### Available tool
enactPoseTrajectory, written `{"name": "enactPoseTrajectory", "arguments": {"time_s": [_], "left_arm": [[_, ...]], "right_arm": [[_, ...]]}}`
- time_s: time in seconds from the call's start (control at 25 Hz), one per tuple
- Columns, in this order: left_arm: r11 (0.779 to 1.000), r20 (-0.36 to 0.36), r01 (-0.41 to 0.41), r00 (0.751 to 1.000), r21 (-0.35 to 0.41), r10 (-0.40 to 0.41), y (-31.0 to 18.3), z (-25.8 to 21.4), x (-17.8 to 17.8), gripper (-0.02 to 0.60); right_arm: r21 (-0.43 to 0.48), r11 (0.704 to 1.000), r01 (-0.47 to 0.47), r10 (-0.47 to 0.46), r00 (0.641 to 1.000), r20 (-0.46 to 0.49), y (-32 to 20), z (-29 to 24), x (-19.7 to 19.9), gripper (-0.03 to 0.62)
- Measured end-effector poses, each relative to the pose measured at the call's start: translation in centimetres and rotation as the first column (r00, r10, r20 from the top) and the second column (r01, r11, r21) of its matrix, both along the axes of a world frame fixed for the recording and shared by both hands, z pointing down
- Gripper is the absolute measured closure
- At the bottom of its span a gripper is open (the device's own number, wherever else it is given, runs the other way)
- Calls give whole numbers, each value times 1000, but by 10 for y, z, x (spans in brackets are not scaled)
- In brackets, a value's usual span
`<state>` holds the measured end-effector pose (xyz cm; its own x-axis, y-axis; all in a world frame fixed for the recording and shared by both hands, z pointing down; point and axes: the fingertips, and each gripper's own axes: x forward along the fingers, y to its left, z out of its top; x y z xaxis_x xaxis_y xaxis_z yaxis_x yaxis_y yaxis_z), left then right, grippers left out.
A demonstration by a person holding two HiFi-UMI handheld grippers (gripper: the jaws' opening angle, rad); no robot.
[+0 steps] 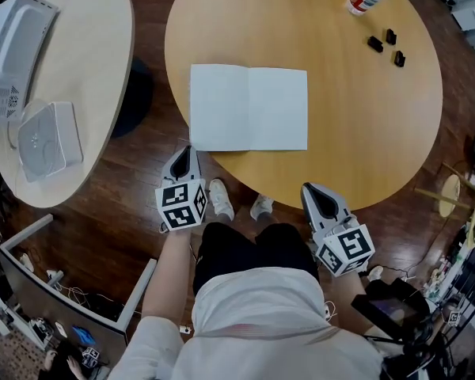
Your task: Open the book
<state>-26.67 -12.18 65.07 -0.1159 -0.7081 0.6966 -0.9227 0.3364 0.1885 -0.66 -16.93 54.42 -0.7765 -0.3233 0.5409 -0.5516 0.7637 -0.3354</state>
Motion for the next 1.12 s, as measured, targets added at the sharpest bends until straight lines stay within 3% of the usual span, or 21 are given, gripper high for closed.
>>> {"name": "enactPoseTrajectory", "arguments": {"time_s": [0.44, 0.72, 0.92, 1.12], "left_arm": [[1000, -63, 5, 998, -26, -7, 6, 20, 1, 569], [1000, -93, 11, 996, 14, -10, 10, 18, 1, 551], [998, -75, 38, 997, 40, -34, 23, -4, -4, 551], [993, -5, 17, 1000, 119, -16, 32, -59, -5, 551]], "right_arm": [[1, 1000, -1, 1, 1000, -22, 7, -2, -4, 600], [4, 1000, -10, 10, 1000, -23, 14, -2, -1, 600], [22, 1000, -18, 18, 1000, 0, 14, -12, 4, 600], [59, 998, -29, 27, 999, 33, 8, -30, 3, 600]]}}
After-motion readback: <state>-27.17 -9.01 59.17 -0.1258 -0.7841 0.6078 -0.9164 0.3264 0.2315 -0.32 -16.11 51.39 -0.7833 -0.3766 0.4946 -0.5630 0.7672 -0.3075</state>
